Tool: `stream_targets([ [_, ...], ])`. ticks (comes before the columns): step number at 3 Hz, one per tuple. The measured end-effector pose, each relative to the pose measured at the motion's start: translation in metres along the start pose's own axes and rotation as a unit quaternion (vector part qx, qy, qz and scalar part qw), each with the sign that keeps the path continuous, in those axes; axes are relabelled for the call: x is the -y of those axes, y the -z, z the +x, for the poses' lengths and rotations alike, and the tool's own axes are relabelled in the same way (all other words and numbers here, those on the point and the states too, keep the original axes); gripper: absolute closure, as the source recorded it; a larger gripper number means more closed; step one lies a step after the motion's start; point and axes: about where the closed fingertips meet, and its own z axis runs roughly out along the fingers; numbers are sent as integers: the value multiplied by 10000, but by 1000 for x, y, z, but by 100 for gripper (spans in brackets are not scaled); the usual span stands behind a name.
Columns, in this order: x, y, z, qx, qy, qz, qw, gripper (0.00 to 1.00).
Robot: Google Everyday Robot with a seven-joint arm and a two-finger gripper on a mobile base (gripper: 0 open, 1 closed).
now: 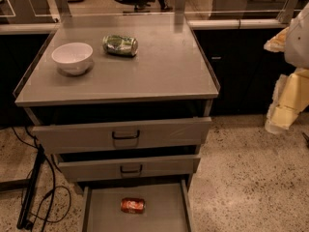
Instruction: Pick coke can from bottom drawer and place on counter
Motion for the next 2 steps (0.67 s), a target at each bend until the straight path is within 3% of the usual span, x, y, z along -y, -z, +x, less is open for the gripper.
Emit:
stream_targets([
  [1,0,0,0,1,0,0,10000,0],
  [2,-10,-16,-3,281,-66,-83,9995,0],
])
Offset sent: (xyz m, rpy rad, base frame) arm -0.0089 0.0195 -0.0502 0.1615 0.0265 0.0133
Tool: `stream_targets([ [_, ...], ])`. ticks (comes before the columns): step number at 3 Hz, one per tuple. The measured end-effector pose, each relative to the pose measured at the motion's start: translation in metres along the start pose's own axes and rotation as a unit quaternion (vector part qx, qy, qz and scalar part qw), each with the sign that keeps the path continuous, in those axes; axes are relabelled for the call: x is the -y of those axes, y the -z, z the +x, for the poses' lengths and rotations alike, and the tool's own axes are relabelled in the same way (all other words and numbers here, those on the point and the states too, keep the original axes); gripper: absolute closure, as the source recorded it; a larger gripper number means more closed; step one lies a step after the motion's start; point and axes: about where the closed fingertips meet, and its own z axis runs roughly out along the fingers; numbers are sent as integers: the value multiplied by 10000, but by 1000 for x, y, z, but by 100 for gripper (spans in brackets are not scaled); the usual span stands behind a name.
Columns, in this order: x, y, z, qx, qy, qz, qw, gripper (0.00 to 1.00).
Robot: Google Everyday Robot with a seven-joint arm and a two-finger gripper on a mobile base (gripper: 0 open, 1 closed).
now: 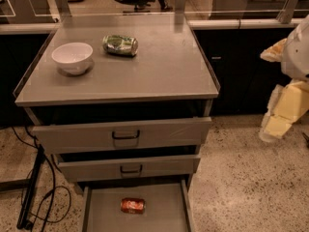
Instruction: Pick coke can from bottom drawer and place on counter
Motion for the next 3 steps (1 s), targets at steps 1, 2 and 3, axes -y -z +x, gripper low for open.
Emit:
stream_targets([
  [1,-25,-39,0,575,-82,-141,9982,0],
  [2,-51,-88,0,1025,-269,-256,9940,0],
  [3,-91,-160,7,1090,-465,-469,9918,0],
])
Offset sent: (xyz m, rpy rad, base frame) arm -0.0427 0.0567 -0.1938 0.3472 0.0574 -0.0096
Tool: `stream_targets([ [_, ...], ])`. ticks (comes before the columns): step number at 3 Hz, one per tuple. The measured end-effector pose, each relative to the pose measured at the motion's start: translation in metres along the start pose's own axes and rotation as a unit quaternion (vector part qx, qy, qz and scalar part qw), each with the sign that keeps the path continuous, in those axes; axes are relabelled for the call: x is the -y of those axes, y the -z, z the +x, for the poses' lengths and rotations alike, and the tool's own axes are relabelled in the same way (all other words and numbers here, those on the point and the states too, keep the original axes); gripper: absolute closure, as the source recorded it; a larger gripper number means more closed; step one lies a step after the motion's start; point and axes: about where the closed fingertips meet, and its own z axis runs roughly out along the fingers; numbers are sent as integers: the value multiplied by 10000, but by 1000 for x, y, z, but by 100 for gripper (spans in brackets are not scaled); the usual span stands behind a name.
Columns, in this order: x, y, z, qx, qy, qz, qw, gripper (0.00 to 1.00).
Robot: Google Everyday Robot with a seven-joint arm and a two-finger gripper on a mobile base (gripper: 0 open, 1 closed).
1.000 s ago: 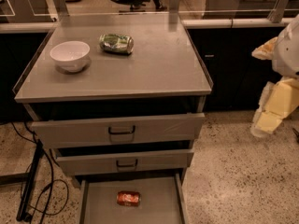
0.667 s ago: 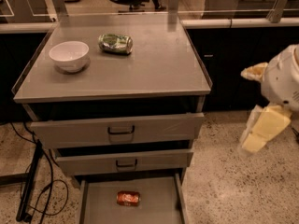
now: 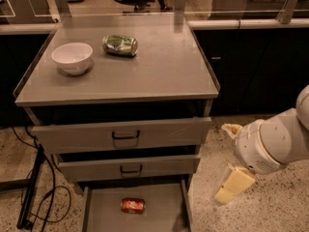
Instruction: Pick coke can from bottom drawer and place on counter
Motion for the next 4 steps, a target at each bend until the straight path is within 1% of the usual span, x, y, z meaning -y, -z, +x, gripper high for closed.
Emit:
stream_targets([
  [1,1,1,-1,3,7,4,10000,0],
  [2,-13,-10,1,136,8,-167,9998,0],
  [3,-38,-58,2,489,25,-536,9974,0],
  [4,-41,-119,1,880,60,-583,9944,0],
])
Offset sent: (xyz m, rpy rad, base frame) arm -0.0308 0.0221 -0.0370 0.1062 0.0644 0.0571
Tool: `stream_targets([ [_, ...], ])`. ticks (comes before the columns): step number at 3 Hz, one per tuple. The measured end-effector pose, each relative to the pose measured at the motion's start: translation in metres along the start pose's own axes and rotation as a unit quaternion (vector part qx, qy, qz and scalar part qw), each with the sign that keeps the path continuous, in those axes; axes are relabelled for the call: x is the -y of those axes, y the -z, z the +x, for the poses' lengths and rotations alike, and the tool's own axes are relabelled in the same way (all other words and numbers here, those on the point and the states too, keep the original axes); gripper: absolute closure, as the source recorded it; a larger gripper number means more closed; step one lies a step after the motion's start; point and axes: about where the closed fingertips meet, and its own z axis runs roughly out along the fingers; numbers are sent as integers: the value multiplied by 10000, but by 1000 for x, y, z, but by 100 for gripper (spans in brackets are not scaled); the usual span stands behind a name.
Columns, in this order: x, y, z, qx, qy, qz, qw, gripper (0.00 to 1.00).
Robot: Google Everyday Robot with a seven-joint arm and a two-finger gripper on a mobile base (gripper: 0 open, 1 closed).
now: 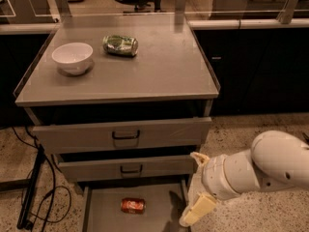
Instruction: Pick coke can from bottom drawer and place on counter
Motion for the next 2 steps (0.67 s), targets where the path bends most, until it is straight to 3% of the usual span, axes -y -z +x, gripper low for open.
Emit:
stream_targets([
  [1,12,-52,8,373,44,157,9992,0],
  [2,32,-105,21,548,-33,332,9979,0],
])
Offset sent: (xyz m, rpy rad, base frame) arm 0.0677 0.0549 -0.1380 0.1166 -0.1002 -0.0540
